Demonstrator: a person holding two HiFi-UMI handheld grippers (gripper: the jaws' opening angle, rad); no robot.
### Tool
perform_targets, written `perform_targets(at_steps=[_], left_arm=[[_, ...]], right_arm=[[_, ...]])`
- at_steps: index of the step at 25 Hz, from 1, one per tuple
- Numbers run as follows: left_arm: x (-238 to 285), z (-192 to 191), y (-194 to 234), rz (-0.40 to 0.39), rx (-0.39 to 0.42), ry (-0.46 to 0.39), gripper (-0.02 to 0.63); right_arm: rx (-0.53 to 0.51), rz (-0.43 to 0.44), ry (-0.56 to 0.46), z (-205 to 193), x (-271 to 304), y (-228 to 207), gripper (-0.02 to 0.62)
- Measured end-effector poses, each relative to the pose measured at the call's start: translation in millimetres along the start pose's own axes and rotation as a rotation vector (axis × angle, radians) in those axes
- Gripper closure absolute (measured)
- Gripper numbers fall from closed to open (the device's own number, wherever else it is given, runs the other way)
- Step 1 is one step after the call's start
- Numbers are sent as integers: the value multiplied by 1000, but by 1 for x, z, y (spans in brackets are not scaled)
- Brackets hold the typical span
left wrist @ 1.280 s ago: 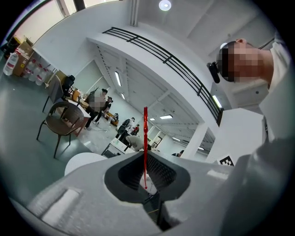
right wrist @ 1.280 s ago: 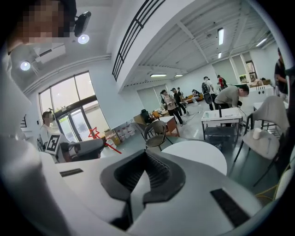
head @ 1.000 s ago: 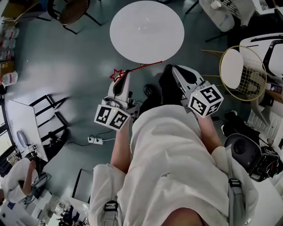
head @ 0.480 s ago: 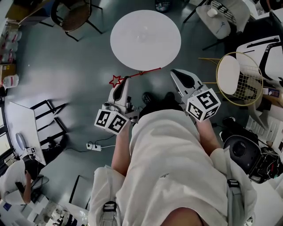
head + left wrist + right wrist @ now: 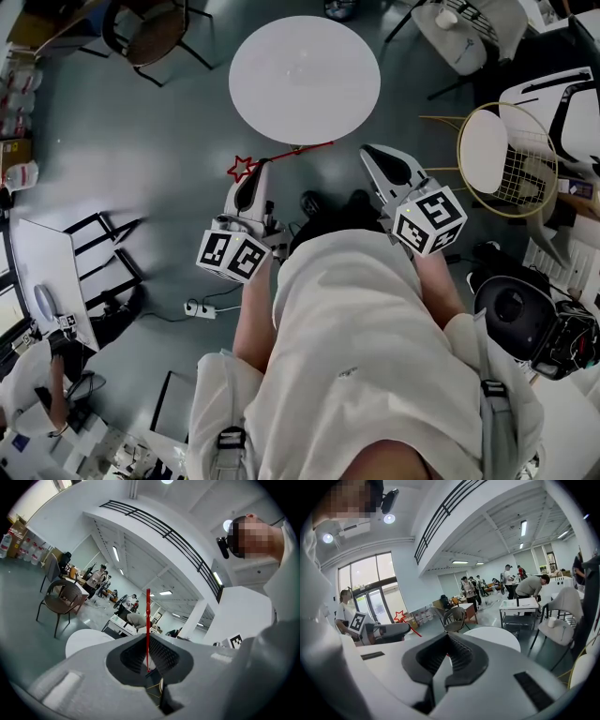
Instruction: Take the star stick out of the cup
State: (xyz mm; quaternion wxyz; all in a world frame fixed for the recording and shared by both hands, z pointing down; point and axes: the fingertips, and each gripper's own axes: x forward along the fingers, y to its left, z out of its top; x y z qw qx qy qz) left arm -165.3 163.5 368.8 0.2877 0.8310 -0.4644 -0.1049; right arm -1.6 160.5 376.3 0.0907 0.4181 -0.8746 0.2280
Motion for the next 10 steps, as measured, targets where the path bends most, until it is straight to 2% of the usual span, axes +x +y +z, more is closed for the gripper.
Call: perform_targets(at_steps=[10], left_arm=[[-5, -6, 5, 17, 7, 7, 584]], right_arm=[[-7, -6, 6, -4, 1, 0, 588]])
